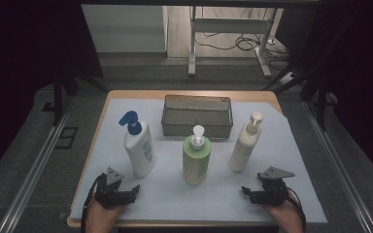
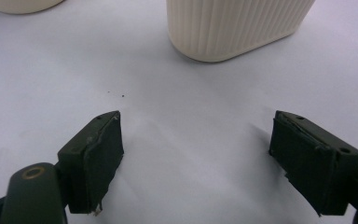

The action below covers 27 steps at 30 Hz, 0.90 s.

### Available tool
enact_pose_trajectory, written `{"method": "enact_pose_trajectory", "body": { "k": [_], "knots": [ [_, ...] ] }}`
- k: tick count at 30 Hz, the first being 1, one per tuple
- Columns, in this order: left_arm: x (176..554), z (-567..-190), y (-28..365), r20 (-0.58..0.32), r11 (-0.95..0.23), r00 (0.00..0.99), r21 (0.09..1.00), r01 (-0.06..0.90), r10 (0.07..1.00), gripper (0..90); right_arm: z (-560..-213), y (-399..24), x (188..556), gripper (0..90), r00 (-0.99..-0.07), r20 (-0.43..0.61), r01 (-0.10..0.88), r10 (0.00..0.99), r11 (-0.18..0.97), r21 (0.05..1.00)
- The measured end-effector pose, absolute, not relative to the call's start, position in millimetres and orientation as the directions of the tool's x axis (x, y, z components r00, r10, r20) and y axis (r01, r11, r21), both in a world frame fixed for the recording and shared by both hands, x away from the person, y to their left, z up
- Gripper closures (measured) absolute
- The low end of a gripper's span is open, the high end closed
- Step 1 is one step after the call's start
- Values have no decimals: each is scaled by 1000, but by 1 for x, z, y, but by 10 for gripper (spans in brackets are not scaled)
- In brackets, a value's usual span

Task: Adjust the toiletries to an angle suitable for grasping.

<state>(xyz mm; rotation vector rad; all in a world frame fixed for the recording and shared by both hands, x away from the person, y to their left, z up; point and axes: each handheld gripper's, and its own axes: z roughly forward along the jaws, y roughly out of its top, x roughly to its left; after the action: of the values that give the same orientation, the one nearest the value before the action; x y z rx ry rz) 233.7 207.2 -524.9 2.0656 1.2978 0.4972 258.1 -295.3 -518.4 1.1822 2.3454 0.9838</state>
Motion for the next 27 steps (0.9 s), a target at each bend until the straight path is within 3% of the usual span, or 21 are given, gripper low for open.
{"method": "enact_pose_trajectory", "body": {
  "k": [27],
  "knots": [
    [235, -526, 209, -28, -307, 454, 698, 647, 891, 120, -517, -295, 259, 178, -598, 14, 577, 801, 419, 702]
  ]
}}
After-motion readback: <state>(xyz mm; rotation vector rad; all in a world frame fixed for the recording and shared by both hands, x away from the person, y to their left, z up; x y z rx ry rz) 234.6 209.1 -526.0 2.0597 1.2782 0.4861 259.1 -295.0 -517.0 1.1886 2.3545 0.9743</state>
